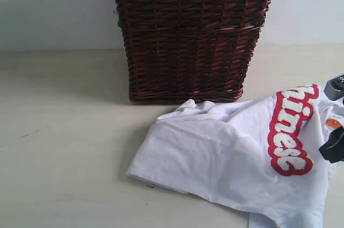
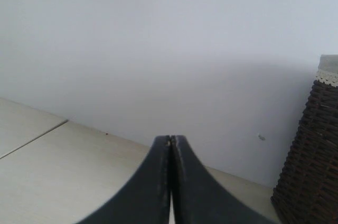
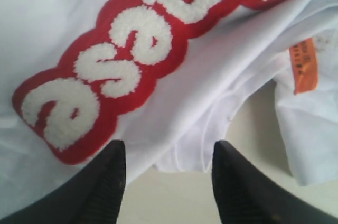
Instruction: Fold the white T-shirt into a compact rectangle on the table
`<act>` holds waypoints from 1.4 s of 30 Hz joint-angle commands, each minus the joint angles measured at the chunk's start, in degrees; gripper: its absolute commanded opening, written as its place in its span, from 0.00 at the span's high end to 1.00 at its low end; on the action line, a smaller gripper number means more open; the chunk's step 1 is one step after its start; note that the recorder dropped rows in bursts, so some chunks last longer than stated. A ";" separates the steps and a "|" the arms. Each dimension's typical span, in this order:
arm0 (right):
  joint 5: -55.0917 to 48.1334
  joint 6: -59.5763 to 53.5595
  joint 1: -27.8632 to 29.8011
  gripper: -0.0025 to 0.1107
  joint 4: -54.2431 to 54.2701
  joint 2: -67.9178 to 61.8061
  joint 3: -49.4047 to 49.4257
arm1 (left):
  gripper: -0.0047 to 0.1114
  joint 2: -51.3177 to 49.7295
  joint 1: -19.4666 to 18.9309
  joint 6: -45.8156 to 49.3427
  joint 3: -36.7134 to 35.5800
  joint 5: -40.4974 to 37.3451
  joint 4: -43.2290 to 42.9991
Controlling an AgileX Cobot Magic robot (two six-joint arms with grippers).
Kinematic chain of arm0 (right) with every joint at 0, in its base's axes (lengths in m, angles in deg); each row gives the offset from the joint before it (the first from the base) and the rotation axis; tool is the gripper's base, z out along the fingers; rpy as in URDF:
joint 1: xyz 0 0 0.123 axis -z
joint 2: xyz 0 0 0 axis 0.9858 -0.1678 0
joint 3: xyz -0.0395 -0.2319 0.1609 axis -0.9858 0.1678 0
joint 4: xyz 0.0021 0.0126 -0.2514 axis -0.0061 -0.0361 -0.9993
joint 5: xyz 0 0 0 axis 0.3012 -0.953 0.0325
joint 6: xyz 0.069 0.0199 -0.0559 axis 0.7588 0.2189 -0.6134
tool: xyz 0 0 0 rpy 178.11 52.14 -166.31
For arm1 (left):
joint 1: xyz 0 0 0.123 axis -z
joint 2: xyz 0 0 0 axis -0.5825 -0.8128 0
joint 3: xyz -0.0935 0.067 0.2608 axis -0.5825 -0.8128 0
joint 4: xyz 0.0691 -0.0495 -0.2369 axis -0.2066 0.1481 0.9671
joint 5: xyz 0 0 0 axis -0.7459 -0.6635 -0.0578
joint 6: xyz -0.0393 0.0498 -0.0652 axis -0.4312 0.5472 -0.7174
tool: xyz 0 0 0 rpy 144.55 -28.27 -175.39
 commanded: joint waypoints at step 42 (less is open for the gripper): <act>3.17 -2.09 2.05 0.98 1.11 5.82 -0.11 | 0.96 0.34 -0.15 0.04 -0.20 -0.17 -0.17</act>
